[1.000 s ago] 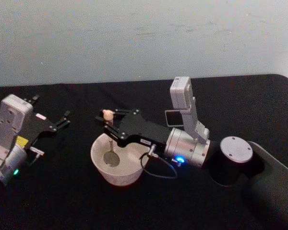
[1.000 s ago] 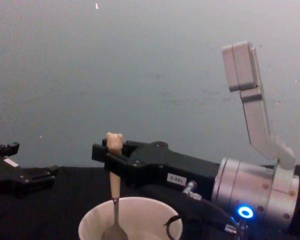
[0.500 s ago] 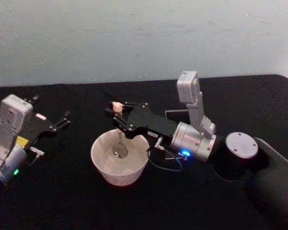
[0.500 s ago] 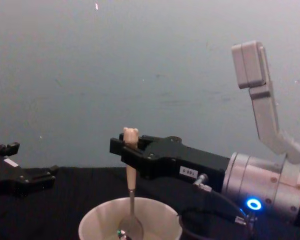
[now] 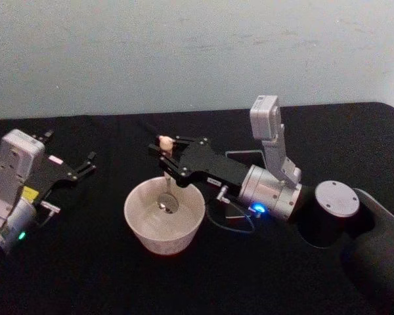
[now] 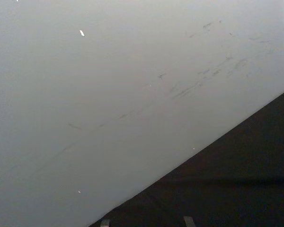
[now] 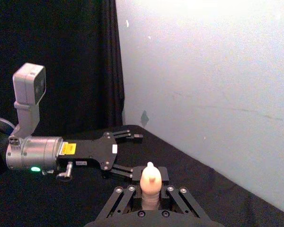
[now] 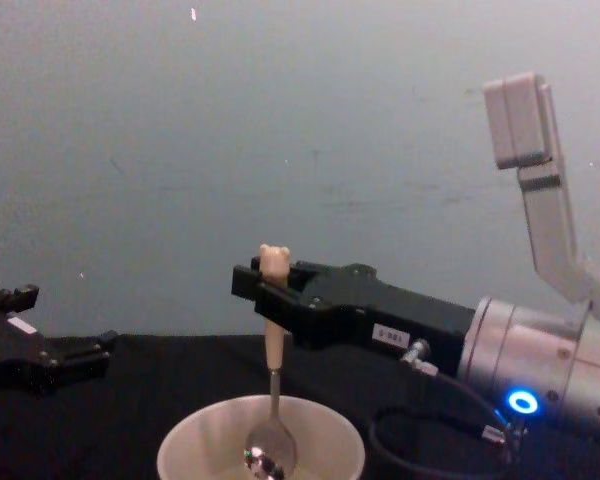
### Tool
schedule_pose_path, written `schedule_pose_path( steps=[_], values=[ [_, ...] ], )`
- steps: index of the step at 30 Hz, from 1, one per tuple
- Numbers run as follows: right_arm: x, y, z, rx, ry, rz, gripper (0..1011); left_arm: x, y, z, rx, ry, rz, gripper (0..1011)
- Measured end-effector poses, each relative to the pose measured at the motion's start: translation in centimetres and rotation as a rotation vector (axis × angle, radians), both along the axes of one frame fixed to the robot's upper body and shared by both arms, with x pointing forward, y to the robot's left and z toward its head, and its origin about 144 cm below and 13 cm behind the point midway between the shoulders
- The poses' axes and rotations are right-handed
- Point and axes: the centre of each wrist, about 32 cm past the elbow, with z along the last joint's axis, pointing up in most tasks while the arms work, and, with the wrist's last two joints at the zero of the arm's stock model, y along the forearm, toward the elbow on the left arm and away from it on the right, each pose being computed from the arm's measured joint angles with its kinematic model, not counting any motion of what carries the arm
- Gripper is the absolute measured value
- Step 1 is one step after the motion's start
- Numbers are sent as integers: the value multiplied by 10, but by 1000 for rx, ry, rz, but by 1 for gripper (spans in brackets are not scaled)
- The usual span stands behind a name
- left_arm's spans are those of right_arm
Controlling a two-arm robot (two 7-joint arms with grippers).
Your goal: Pick up the stirring spoon with one hand, stir inside the cup, then place it back in its original position.
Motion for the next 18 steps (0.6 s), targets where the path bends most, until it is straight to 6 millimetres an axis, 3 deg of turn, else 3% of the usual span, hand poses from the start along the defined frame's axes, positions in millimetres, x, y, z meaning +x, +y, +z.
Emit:
schedule_pose_path(
  steps=[18],
  values=[
    [-9, -17, 36, 41, -63, -29, 208, 0, 0, 0, 0, 0, 0, 1002]
  ],
)
